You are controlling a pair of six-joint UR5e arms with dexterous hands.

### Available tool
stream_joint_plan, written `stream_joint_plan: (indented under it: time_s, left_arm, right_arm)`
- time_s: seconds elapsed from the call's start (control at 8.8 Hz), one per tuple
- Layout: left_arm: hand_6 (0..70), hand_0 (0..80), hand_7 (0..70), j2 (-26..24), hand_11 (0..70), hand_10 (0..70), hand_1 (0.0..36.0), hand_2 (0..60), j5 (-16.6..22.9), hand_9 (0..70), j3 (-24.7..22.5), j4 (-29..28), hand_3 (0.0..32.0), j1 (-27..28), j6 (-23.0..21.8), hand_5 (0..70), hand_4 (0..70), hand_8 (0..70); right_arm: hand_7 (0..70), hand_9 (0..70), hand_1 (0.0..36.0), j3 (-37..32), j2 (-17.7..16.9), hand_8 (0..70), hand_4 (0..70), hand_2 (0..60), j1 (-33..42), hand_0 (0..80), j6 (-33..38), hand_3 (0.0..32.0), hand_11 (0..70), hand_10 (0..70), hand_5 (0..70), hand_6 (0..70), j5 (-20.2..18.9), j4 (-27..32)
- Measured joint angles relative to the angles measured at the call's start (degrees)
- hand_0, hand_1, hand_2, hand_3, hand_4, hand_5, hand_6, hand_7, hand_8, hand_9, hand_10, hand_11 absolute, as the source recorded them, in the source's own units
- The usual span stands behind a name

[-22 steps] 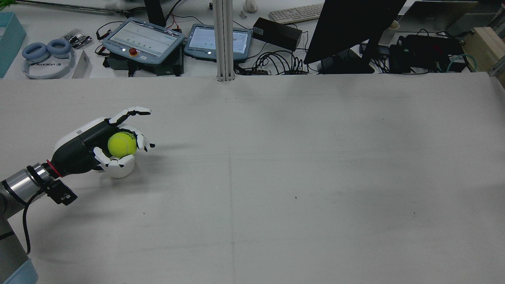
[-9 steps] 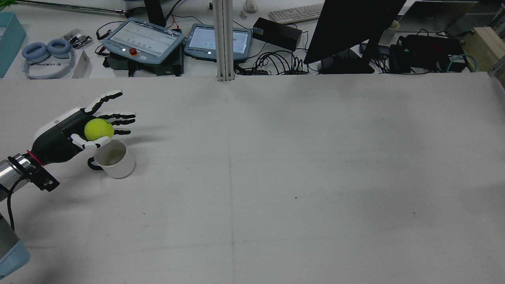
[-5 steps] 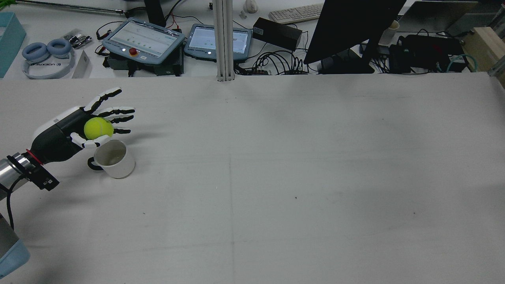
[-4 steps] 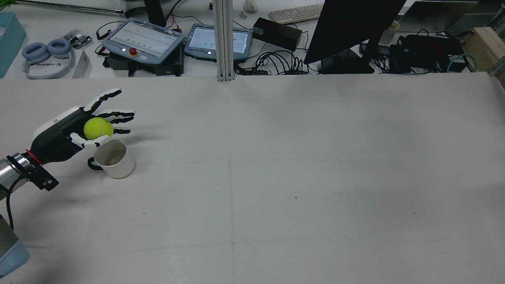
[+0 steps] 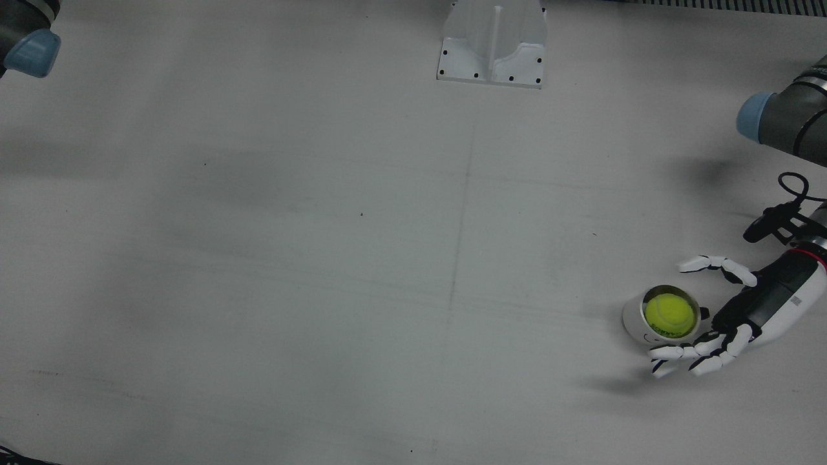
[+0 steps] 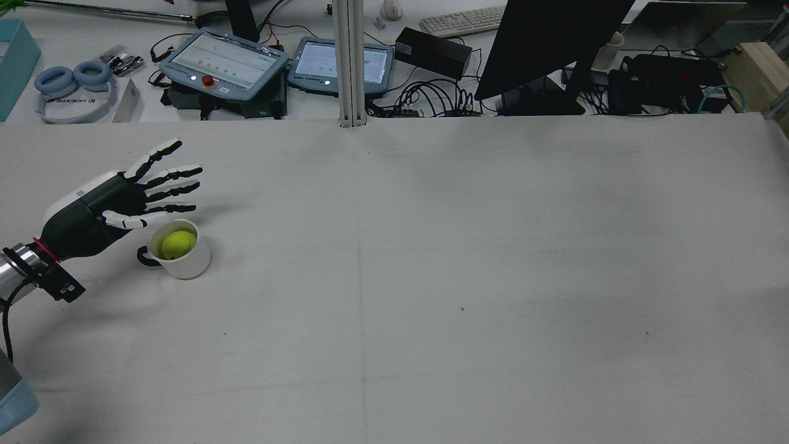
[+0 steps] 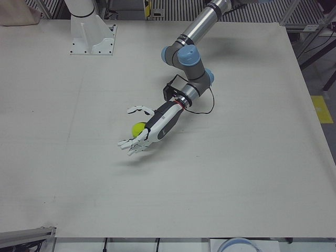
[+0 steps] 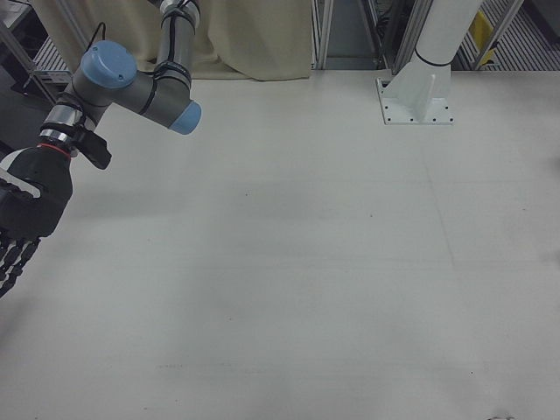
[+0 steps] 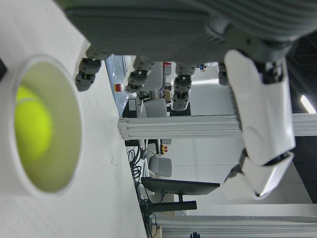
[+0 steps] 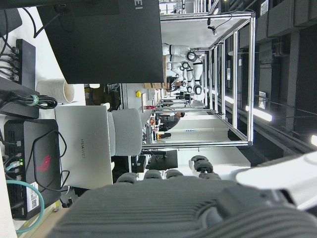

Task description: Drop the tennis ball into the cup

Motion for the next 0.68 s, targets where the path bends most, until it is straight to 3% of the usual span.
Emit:
stream_joint_plan:
  time_s: [0.11, 0.34, 0.45, 0.57, 0.68]
  left_arm:
    - [16.6, 49.5, 12.6, 0.77, 13.7, 8.3, 21.8, 31.3, 0.00, 3.5, 0.13, -0.72, 32.0, -0.08, 0.01, 12.7, 0.0, 15.7]
    - [28.2, 50.0, 10.7, 1.63, 13.8, 8.3, 21.8, 34.3, 0.02, 3.2, 0.12, -1.72, 32.0, -0.69, -0.16, 15.1, 0.0, 17.8]
    - [28.6, 50.8, 11.5, 1.72, 13.8, 8.3, 22.9, 35.8, 0.19, 3.4, 0.01, -1.87, 32.0, -1.68, -0.34, 15.1, 0.0, 17.5]
    - [28.8, 51.6, 12.7, 1.63, 14.7, 8.9, 24.0, 36.8, 0.99, 4.0, 0.00, -1.50, 32.0, -4.05, -0.68, 15.2, 0.0, 17.3]
    - [37.0, 52.6, 12.6, 1.27, 15.9, 9.6, 24.5, 38.9, 2.63, 4.5, 0.10, -0.48, 31.4, -8.61, -0.99, 17.0, 0.0, 18.9]
  right_arm:
    - [0.0, 0.0, 0.0, 0.00, 0.00, 0.0, 0.0, 0.0, 0.00, 0.0, 0.00, 0.0, 0.0, 0.0, 0.0, 0.0, 0.00, 0.00]
    - [0.0, 0.0, 0.0, 0.00, 0.00, 0.0, 0.0, 0.0, 0.00, 0.0, 0.00, 0.0, 0.0, 0.0, 0.0, 0.0, 0.00, 0.00]
    - [0.0, 0.0, 0.0, 0.00, 0.00, 0.0, 0.0, 0.0, 0.00, 0.0, 0.00, 0.0, 0.0, 0.0, 0.0, 0.0, 0.00, 0.00]
    - [0.0, 0.0, 0.0, -0.02, 0.00, 0.0, 0.0, 0.0, 0.00, 0.0, 0.00, 0.0, 0.0, 0.0, 0.0, 0.0, 0.00, 0.00]
    - [0.0, 0.0, 0.0, -0.09, 0.00, 0.0, 0.0, 0.0, -0.02, 0.0, 0.00, 0.0, 0.0, 0.0, 0.0, 0.0, 0.00, 0.00]
